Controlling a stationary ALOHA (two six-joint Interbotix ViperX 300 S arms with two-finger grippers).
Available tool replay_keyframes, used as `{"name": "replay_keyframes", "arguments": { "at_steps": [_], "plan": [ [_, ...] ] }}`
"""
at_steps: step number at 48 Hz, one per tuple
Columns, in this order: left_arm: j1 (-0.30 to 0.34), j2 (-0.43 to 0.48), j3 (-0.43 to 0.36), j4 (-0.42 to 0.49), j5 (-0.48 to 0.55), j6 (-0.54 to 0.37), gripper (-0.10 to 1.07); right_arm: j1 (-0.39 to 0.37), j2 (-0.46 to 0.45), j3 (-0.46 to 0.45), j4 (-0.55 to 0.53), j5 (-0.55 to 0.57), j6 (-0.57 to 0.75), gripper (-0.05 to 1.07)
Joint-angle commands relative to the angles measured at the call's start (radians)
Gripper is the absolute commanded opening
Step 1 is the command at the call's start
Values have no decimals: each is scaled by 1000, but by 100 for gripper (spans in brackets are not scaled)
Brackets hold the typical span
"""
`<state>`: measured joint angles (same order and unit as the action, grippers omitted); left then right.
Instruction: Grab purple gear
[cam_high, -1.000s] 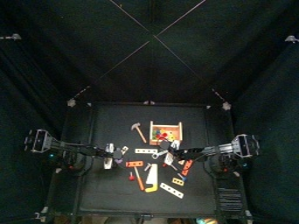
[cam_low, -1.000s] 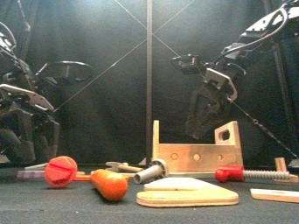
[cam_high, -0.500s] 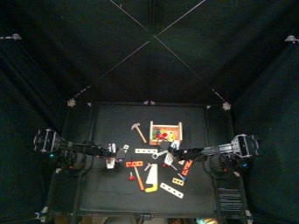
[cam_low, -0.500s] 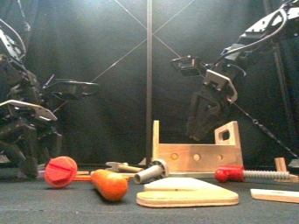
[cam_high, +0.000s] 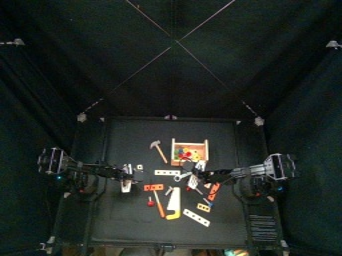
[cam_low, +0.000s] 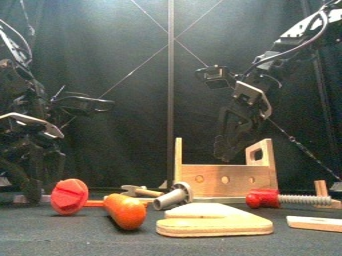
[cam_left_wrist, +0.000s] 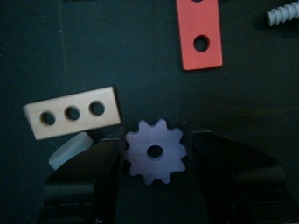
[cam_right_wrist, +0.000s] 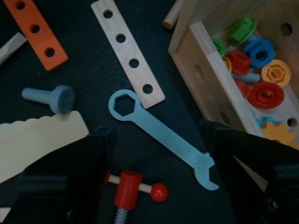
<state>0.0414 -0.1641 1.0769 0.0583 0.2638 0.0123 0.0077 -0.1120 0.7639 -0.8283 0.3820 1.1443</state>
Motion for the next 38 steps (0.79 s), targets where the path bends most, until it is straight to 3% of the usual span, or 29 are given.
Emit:
{"name": "replay_keyframes", "arguments": {
  "at_steps": [1, 21, 38],
  "plan": [
    [2, -21, -8, 2, 20, 5, 75, -2, -14, -17, 0, -2, 0, 104],
    [-32, -192, -20, 0, 3, 2, 75, 0, -14, -17, 0, -3, 0, 104],
    [-61, -272, 11, -41, -121, 3, 75, 3, -61, -21, -2, -3, -8, 104]
  ]
}}
